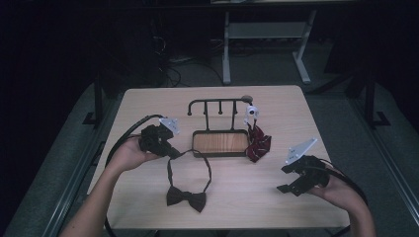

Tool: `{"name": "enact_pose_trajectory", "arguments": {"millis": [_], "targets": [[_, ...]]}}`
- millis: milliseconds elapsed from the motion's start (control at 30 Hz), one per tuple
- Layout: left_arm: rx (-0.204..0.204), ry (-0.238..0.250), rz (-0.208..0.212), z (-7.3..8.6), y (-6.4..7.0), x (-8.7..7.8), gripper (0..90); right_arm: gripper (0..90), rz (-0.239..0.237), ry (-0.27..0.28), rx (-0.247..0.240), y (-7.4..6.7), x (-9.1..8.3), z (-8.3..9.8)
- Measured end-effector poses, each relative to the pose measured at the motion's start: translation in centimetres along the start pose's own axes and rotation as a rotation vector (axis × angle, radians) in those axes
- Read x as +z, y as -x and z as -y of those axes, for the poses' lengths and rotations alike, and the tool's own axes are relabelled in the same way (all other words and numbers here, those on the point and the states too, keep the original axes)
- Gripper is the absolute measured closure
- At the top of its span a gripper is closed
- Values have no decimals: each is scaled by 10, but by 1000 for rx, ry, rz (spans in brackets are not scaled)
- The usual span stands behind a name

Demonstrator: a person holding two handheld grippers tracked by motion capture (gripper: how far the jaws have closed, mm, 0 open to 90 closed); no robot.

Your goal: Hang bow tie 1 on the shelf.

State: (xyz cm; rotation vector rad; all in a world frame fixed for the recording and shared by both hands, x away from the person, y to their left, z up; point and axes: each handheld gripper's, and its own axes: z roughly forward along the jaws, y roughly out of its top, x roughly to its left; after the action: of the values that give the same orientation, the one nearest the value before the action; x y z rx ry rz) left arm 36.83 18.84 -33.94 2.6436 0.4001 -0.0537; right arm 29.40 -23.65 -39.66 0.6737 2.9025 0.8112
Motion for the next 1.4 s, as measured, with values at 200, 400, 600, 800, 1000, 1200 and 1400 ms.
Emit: {"name": "enact_pose_trajectory", "arguments": {"millis": [200,400,600,800,1000,1200,1400], "targets": [[17,7,-6,-4,2,-7,893,288,0,-3,16,0,-1,0],[26,15,-2,-8,4,-14,893,288,2,0,9,0,0,1],[30,7,-4,-10,6,-18,894,289,3,0,3,2,-1,0],[41,8,-8,-15,7,-24,893,288,8,4,8,1,-2,0],[57,8,-17,-18,12,-32,894,290,8,1,-2,1,-1,-1],[65,6,-26,-22,13,-38,893,291,8,-1,-2,0,0,-1],[73,-1,-37,-27,14,-45,893,291,8,4,10,0,-1,-2]]}}
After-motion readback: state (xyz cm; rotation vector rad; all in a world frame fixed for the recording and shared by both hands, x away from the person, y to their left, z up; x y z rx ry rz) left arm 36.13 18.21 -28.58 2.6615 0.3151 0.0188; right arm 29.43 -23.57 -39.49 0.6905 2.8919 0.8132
